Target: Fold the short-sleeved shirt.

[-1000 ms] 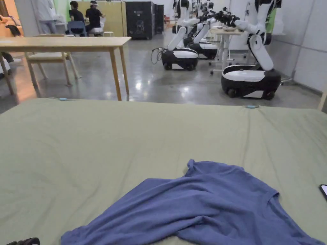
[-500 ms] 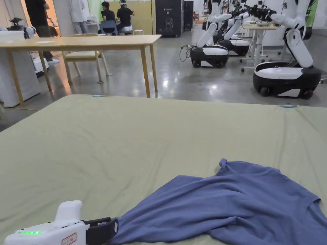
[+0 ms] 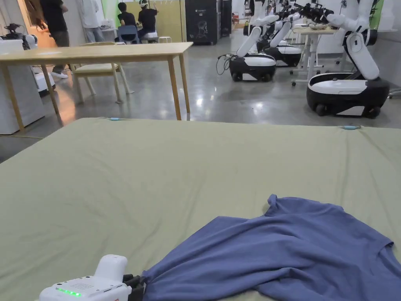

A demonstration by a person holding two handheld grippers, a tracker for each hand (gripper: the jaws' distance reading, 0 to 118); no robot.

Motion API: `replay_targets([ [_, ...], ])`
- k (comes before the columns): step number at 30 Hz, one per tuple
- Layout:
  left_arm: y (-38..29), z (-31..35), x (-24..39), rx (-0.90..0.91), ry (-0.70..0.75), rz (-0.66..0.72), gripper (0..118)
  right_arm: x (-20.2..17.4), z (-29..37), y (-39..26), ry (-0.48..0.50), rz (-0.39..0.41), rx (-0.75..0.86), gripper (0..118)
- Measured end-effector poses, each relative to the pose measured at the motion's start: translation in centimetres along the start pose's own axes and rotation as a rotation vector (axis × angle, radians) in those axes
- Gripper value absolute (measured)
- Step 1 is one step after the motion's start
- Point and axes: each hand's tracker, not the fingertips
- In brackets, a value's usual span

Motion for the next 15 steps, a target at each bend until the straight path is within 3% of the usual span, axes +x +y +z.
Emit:
replay_targets([
  [3,-0.4,0.3,0.6,0.02,0.046,-0.037,4,0.0,-1.2,0.4,0.0,0.012,-0.023,4],
  [9,-0.1,2.6,1.0,0.082,0.019,-0.02,4,-0.4,-4.5,4.4,0.028,0.133,-0.012,4],
  [15,0.5,3.4,1.5,0.107,-0.014,-0.02,4,1.3,-16.6,11.8,0.037,0.255,-0.019,4],
])
